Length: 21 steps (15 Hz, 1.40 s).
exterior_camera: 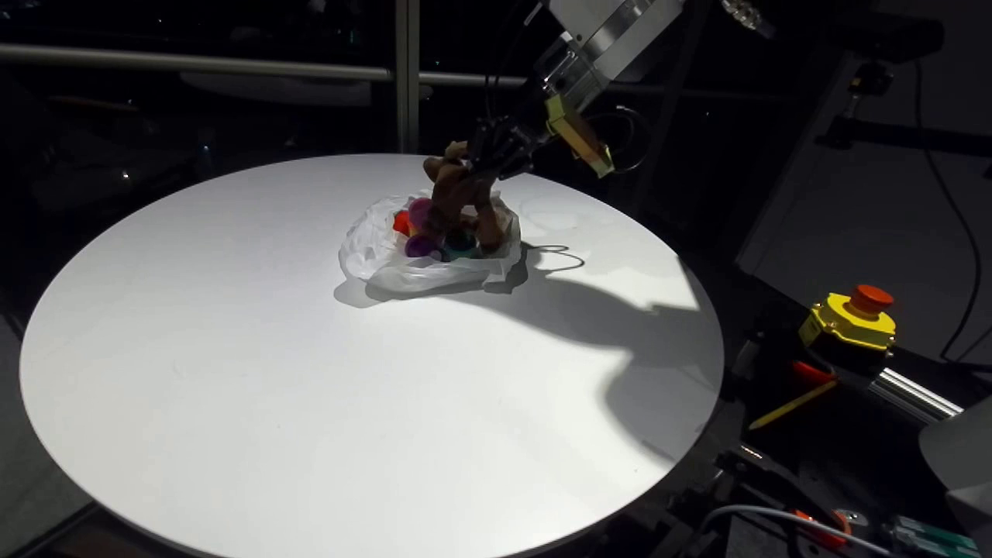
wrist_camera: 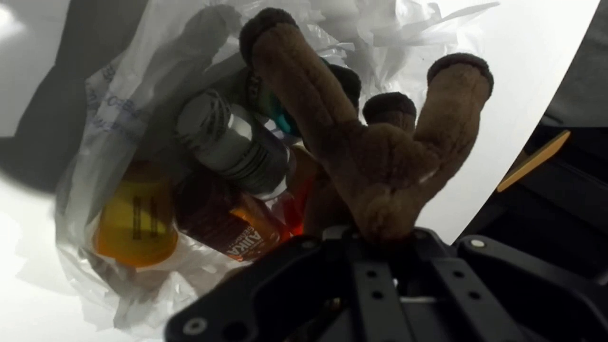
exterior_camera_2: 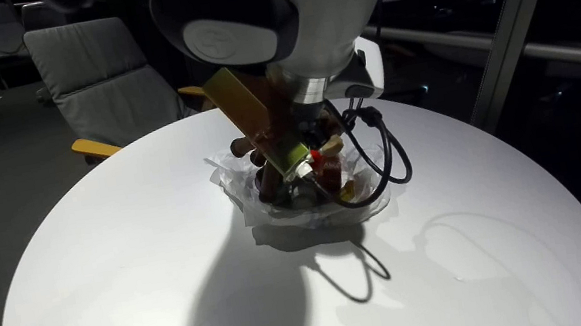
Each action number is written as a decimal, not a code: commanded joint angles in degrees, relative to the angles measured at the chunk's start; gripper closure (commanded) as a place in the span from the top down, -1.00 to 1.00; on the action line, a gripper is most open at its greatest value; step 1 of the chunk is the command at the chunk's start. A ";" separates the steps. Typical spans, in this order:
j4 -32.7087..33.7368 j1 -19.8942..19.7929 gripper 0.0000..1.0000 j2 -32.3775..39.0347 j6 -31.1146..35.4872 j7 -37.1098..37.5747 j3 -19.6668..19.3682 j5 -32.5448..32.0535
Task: Put the objects on the table in the plastic bag
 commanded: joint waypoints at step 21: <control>-9.10 43.33 1.00 -26.21 -24.23 49.70 -52.28 -49.08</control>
